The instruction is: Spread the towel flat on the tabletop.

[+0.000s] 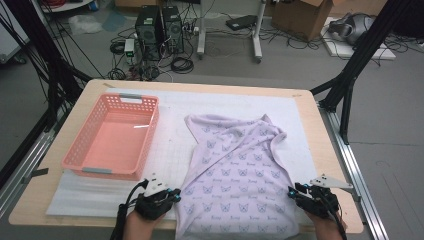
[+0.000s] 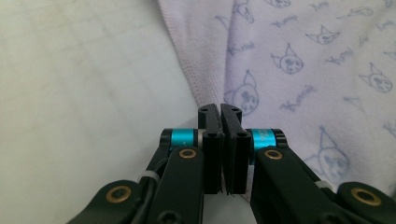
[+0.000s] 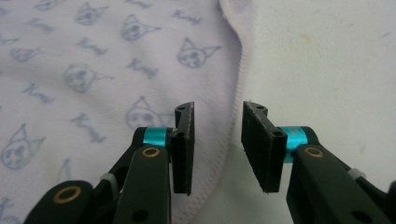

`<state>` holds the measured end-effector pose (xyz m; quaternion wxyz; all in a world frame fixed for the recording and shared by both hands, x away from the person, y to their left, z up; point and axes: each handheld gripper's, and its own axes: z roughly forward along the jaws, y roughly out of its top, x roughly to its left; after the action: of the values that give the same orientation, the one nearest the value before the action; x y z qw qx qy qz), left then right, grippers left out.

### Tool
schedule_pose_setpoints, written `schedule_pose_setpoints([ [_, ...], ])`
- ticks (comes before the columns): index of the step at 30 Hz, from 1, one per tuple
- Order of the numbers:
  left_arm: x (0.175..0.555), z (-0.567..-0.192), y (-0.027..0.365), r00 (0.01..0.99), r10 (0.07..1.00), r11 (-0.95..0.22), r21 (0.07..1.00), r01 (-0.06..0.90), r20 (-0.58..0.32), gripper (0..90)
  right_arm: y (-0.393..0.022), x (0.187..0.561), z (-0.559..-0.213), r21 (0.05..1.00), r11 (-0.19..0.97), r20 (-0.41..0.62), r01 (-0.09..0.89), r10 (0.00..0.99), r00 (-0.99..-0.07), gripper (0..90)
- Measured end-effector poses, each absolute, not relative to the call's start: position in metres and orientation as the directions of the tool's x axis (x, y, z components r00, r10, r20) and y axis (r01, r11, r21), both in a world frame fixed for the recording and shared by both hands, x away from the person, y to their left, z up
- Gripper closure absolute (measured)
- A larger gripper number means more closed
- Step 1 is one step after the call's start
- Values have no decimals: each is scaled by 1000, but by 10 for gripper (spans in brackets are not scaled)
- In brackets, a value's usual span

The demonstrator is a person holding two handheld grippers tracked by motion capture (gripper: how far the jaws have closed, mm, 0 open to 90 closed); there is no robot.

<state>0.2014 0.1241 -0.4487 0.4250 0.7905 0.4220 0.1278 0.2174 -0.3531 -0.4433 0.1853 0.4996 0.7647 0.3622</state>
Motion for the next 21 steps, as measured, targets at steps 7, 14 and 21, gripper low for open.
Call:
schedule_pose_setpoints([
  [7, 188, -450, 130, 641, 746, -277, 792, 544, -180, 796, -338, 218, -444, 723, 309, 68, 618, 858, -509, 867],
  [14, 207, -447, 126, 613, 760, -189, 829, 526, -216, 505, -361, 199, -439, 687, 315, 46, 654, 880, -473, 881],
  [21, 235, -447, 114, 599, 766, -173, 823, 541, -233, 485, -374, 183, -434, 672, 307, 58, 674, 886, -461, 791],
])
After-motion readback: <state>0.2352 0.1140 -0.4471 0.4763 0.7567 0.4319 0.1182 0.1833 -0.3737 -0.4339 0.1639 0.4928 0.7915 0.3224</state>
